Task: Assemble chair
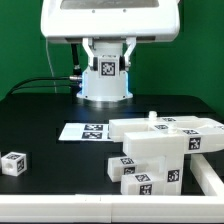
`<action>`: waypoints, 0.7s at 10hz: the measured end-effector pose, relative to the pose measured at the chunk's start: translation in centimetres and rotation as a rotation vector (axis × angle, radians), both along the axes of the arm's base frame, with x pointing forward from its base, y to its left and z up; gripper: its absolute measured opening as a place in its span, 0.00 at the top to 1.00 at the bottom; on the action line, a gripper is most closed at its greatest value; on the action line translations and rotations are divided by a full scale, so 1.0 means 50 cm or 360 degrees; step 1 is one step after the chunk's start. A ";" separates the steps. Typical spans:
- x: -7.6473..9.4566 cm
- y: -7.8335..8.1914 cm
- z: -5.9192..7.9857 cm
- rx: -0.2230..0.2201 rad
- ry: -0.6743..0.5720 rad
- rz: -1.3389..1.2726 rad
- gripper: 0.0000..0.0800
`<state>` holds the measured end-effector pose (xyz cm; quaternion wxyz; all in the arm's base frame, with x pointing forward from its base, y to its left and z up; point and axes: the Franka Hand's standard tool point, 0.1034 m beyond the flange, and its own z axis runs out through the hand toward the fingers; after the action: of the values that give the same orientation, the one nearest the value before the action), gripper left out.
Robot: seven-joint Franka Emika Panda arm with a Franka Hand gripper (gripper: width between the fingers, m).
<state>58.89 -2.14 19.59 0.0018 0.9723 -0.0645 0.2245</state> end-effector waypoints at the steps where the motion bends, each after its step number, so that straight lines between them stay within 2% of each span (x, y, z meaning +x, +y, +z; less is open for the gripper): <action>1: -0.001 0.000 -0.003 0.0000 0.0006 0.0001 0.65; 2: -0.001 0.005 -0.005 -0.0002 0.0009 0.0006 0.65; 3: 0.012 0.043 -0.015 0.0006 -0.0038 -0.0009 0.65; 4: 0.026 0.108 -0.039 -0.0001 -0.0065 0.0038 0.65; 5: 0.032 0.146 -0.055 0.0007 -0.0077 0.0041 0.65; 6: 0.027 0.161 -0.058 0.0024 -0.0085 0.0025 0.65; 7: 0.028 0.151 -0.057 0.0010 -0.0084 0.0038 0.65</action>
Offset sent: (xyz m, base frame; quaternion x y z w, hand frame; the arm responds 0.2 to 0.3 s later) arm 0.0297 0.0732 -0.0162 -0.0158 0.0778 -0.0198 0.9966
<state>60.28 5.42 16.73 -0.0057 0.9668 -0.0536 0.2498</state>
